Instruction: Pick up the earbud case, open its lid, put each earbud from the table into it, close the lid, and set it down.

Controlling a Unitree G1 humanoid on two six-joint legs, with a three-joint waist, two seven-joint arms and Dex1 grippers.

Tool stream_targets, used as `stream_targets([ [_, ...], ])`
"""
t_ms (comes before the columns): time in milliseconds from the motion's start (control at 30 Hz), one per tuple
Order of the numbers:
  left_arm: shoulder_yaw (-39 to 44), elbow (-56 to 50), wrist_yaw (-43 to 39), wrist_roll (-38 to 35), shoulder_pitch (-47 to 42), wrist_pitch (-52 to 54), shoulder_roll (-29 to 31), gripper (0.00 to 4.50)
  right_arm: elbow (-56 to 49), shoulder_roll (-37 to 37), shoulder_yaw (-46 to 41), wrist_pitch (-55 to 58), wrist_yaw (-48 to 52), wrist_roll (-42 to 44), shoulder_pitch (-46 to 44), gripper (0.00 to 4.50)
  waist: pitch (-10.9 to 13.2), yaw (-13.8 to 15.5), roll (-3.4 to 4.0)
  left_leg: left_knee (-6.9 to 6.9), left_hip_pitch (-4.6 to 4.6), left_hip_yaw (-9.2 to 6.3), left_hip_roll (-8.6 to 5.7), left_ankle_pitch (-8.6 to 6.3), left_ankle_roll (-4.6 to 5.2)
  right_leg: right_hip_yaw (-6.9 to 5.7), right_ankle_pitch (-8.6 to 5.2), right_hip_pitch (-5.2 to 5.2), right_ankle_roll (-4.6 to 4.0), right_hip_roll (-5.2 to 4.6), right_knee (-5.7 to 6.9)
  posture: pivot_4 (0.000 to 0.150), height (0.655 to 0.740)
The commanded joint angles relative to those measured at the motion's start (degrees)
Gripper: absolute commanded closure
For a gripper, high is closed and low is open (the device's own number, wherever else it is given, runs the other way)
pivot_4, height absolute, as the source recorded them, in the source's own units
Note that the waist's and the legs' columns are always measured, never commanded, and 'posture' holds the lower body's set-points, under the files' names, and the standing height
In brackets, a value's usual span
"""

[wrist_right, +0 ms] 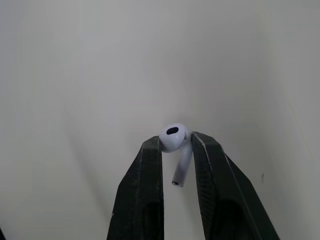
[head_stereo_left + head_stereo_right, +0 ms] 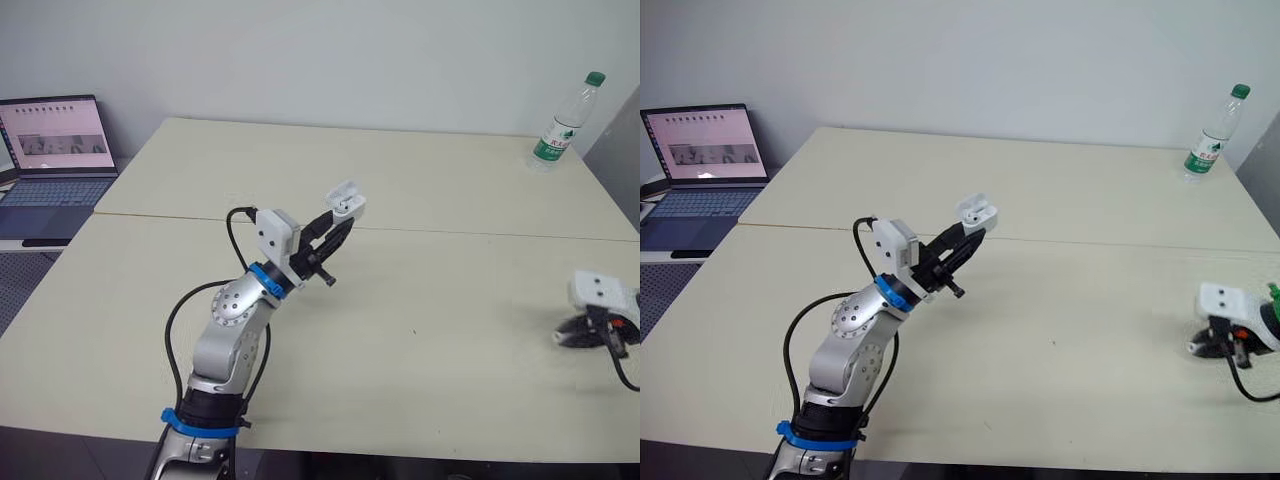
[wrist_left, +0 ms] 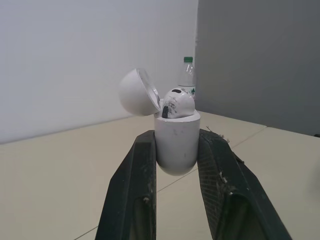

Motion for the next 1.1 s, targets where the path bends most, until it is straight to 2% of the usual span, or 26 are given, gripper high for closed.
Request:
stream_targets([
  [33,-0.46,-2.33,0.87,0.39,-0.15,-1.70,-0.91,3.71,6.78,1.05,1.28,-9.93,-0.63,-5.15,-2.30,4.04,0.00,-0.01,0.00,0.00,0.04,0.07,0.01,0.00,0.00,0.04,0.00,0.00,0.00,-0.01,0.02,0.150,0.7400],
  [200,-0.08,-3.12,1.15,0.49,0.78,-1.54,-0.56,3.71,12.87,2.86,1.51,-15.04,-1.17,-7.25,-3.30,4.04,-0.01,-0.11,0.02,-0.01,0.17,0.21,0.09,0.00,-0.01,0.17,0.00,0.00,-0.01,-0.01,0.11,0.150,0.7400],
  [433,-0.14,-3.18,1.31,0.47,0.66,-1.32,-0.31,3.71,14.53,5.17,0.57,-14.50,-2.28,-7.12,-3.74,4.04,-0.05,-0.13,-0.29,0.06,0.23,0.32,0.10,0.00,-0.01,0.25,0.02,0.07,0.00,-0.11,0.09,0.150,0.7400],
  [567,-0.11,-2.81,0.99,0.34,0.26,-1.27,-0.20,3.71,15.08,4.60,0.09,-15.88,-2.49,-7.51,-2.65,2.67,-0.05,-0.13,-0.28,0.05,0.26,0.36,0.10,0.00,-0.01,0.30,0.02,0.07,0.00,-0.12,0.10,0.150,0.7400],
  [1100,-0.30,-2.37,0.52,0.13,0.07,-1.23,-0.08,3.71,14.89,3.61,-0.29,-19.61,-2.90,-9.74,-1.39,2.67,-0.06,0.02,-0.28,0.05,0.25,0.33,0.09,0.00,-0.01,0.27,0.02,0.08,-0.01,-0.13,0.11,0.150,0.7400],
])
